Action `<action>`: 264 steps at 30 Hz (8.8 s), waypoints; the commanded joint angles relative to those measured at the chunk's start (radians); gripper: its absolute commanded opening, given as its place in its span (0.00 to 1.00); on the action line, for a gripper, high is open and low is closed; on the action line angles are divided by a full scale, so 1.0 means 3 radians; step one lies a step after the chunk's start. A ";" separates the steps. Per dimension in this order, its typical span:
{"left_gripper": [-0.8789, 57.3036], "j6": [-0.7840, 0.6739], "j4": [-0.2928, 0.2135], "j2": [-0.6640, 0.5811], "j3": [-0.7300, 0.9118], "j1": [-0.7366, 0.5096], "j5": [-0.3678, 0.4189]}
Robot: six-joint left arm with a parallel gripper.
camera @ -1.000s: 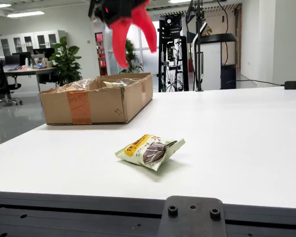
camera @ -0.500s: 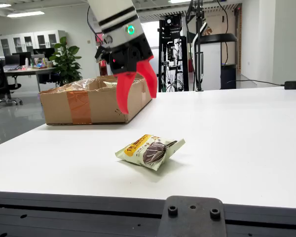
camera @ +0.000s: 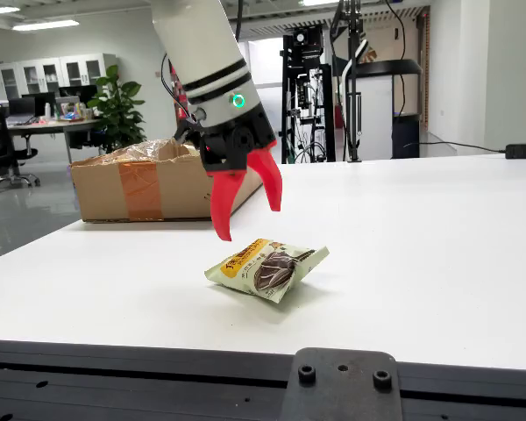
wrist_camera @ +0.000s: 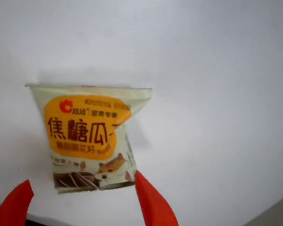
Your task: Grasp a snack and put it in the bin.
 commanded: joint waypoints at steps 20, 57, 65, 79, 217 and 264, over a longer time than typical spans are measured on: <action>0.76 -0.0087 -0.0002 0.0472 -0.0267 -0.0025 -0.0114; 0.06 0.0202 0.0121 -0.0580 -0.0306 0.0377 0.0393; 0.02 0.0348 0.0139 -0.0854 -0.0533 0.0677 0.0645; 0.01 0.0568 0.0233 -0.0791 -0.1154 0.1151 0.1005; 0.02 0.0864 -0.0076 -0.1991 0.0023 -0.0459 0.1546; 0.02 0.0697 -0.0067 -0.1991 0.0020 -0.0221 0.1576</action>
